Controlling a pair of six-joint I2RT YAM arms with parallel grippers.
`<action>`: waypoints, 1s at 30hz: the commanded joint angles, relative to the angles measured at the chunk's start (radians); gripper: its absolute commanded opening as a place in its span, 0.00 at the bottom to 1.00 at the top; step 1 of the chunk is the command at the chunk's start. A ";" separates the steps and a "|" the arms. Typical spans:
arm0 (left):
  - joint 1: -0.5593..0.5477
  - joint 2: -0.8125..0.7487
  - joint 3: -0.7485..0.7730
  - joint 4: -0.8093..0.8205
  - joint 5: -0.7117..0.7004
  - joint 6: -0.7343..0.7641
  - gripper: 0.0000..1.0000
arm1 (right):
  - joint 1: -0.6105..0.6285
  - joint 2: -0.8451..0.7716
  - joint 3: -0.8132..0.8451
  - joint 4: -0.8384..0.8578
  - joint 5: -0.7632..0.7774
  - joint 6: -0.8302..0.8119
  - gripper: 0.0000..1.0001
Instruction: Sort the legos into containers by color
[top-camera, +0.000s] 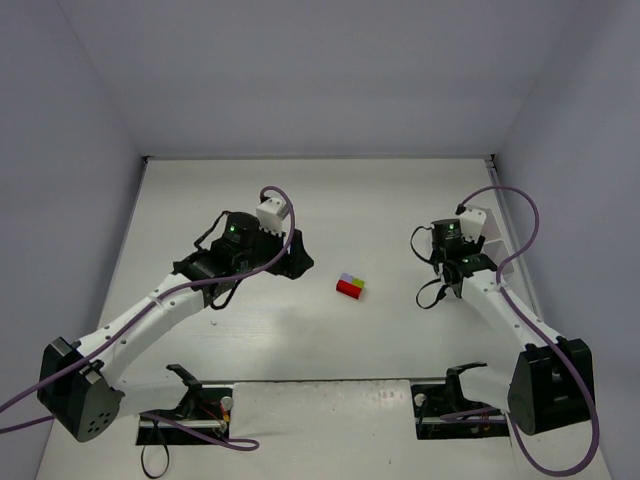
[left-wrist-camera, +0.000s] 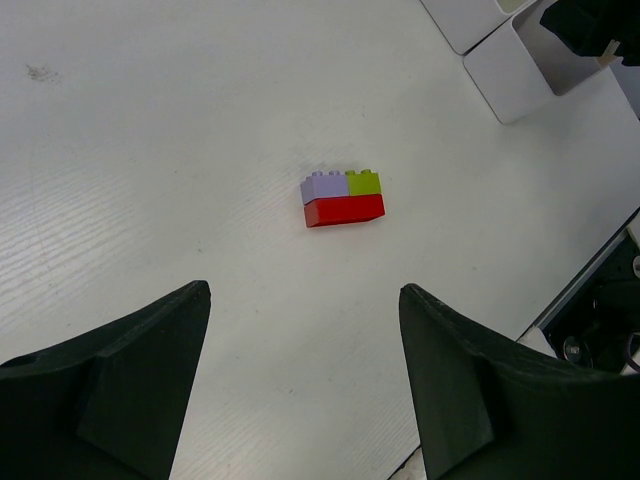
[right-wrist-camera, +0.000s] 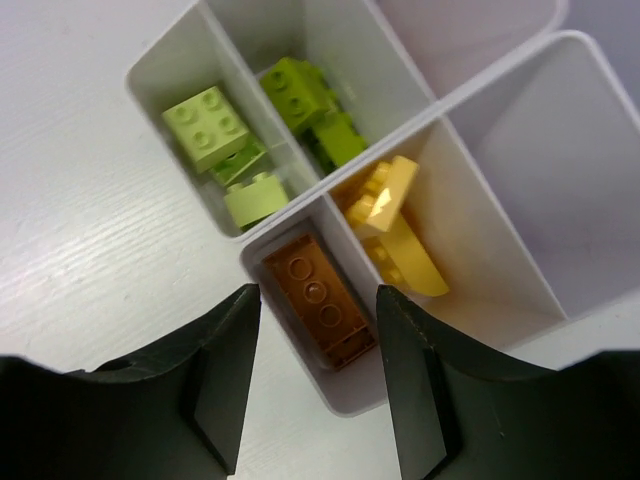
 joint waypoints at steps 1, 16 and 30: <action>-0.004 -0.002 0.022 0.047 0.001 0.008 0.70 | 0.009 -0.041 0.041 0.094 -0.180 -0.142 0.47; -0.003 -0.005 0.016 0.020 -0.006 0.006 0.70 | 0.208 0.149 0.152 0.082 -0.953 -0.543 0.49; 0.002 -0.033 -0.039 -0.023 -0.050 -0.084 0.70 | 0.329 0.360 0.193 0.102 -0.993 -0.537 0.50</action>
